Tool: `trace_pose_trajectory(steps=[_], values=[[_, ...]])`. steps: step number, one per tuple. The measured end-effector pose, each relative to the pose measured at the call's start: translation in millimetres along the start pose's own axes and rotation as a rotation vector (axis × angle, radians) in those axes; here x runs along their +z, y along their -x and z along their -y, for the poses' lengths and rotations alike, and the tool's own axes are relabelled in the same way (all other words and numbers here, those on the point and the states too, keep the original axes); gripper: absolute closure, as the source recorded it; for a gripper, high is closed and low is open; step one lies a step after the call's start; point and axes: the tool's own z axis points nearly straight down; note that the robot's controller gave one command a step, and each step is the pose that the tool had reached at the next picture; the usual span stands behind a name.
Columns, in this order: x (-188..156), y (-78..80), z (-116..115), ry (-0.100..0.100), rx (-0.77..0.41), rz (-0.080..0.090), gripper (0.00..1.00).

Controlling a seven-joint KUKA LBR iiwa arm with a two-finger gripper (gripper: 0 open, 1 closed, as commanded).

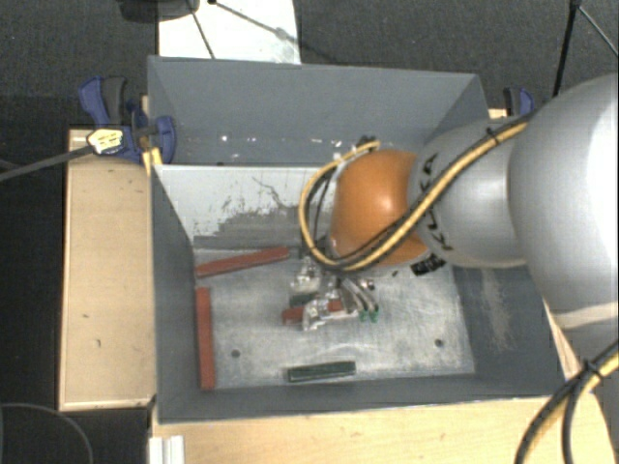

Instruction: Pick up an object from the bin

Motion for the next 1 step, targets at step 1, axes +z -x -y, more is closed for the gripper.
trace_pose_trajectory(steps=[1], values=[[-197.2,15.5,-17.4,-0.002,-0.155,-0.012,1.00]])
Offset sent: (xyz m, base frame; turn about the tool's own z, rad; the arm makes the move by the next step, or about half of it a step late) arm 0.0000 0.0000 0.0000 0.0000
